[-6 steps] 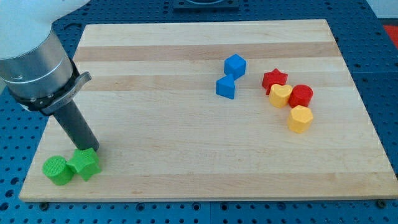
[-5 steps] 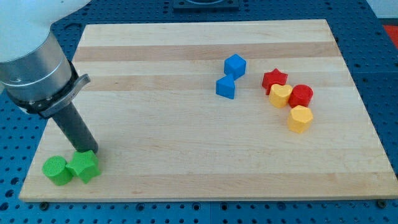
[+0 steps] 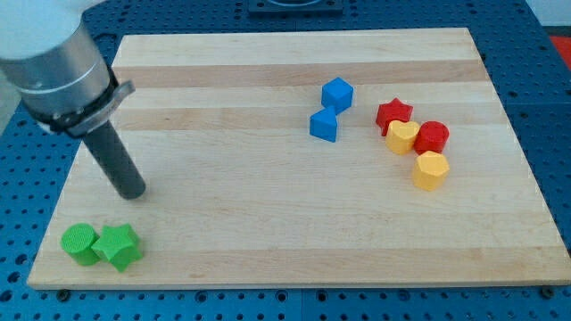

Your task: Move blue triangle to the center

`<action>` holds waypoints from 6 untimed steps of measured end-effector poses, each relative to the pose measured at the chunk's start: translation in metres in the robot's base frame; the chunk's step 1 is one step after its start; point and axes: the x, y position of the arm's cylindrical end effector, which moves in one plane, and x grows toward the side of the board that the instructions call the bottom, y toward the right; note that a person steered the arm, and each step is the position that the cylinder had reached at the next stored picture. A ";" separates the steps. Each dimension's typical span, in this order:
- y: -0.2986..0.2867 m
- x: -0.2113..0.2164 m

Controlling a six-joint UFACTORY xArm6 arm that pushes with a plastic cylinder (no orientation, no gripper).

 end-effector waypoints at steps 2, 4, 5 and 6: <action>0.001 -0.029; 0.026 -0.035; 0.039 -0.034; 0.059 -0.030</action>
